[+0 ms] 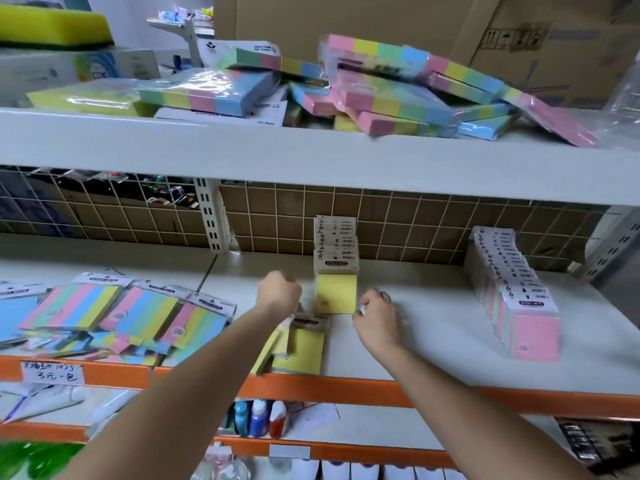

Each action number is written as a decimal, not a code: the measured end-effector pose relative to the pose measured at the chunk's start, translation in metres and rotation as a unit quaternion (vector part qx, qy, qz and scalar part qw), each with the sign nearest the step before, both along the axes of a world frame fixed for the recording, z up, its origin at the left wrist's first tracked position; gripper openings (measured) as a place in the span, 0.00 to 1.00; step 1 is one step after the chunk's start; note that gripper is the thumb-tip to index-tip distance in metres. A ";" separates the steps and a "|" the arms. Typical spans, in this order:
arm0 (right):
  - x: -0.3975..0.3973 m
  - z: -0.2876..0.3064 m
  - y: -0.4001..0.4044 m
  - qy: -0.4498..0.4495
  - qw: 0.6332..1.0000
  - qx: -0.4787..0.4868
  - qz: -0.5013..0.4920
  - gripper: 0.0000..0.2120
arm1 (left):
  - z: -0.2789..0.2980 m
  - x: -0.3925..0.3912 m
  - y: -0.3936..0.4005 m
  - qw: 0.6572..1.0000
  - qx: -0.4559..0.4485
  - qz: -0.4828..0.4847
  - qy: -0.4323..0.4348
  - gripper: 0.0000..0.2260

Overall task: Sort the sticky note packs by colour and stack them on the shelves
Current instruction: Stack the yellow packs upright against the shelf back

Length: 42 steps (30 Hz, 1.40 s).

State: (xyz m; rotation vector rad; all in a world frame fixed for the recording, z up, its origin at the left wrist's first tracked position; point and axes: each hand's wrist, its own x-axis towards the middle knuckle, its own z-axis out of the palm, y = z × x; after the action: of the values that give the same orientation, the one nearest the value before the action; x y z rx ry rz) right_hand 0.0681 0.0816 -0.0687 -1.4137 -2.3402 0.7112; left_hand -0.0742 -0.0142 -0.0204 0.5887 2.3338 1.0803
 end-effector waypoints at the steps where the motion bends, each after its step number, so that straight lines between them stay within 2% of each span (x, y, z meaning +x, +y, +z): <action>1: -0.001 0.001 -0.005 0.007 1.000 -0.016 0.018 0.06 | 0.002 -0.003 -0.005 0.999 -0.022 0.008 0.034 0.08; 3: -0.004 0.001 -0.016 0.020 0.996 -0.063 0.055 0.04 | 0.000 -0.009 -0.014 0.994 -0.082 0.012 0.072 0.09; 6: -0.014 0.004 -0.038 0.019 0.986 -0.125 0.110 0.06 | -0.004 -0.011 -0.026 0.979 -0.181 -0.003 0.095 0.04; 9: -0.021 0.008 -0.054 -0.044 0.988 -0.122 0.083 0.04 | -0.010 -0.010 -0.036 0.964 -0.228 -0.039 0.133 0.09; 12: -0.022 0.008 -0.060 -0.085 0.980 -0.178 0.039 0.04 | -0.016 0.001 -0.044 0.960 -0.229 -0.076 0.145 0.16; 17: -0.027 0.007 -0.062 -0.027 0.959 -0.280 -0.028 0.12 | -0.027 0.017 -0.041 0.938 -0.288 -0.125 0.144 0.20; 21: -0.036 0.001 -0.065 0.012 0.945 -0.321 -0.066 0.16 | -0.027 0.021 -0.040 0.938 -0.285 -0.126 0.151 0.20; 25: -0.041 -0.010 -0.061 0.014 0.938 -0.336 -0.083 0.15 | -0.027 0.022 -0.037 0.934 -0.299 -0.122 0.150 0.21; 31: -0.048 -0.035 -0.044 0.023 0.929 -0.364 -0.071 0.16 | -0.026 0.022 -0.035 0.931 -0.310 -0.118 0.152 0.21; 33: -0.041 -0.013 -0.053 0.032 0.916 -0.394 -0.066 0.12 | -0.026 0.023 -0.035 0.929 -0.314 -0.116 0.158 0.21; 35: -0.033 0.004 -0.060 0.047 0.902 -0.423 -0.066 0.02 | -0.026 0.022 -0.035 0.927 -0.317 -0.116 0.163 0.21; 42: -0.006 0.025 -0.054 0.049 0.894 -0.444 -0.045 0.03 | -0.023 0.026 -0.032 0.924 -0.331 -0.112 0.156 0.21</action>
State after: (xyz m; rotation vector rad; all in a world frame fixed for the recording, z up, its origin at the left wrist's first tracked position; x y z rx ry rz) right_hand 0.0620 0.0273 -0.0432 -1.7126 -1.8888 1.9254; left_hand -0.0482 -0.0466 -0.0433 0.7637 2.6026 0.0605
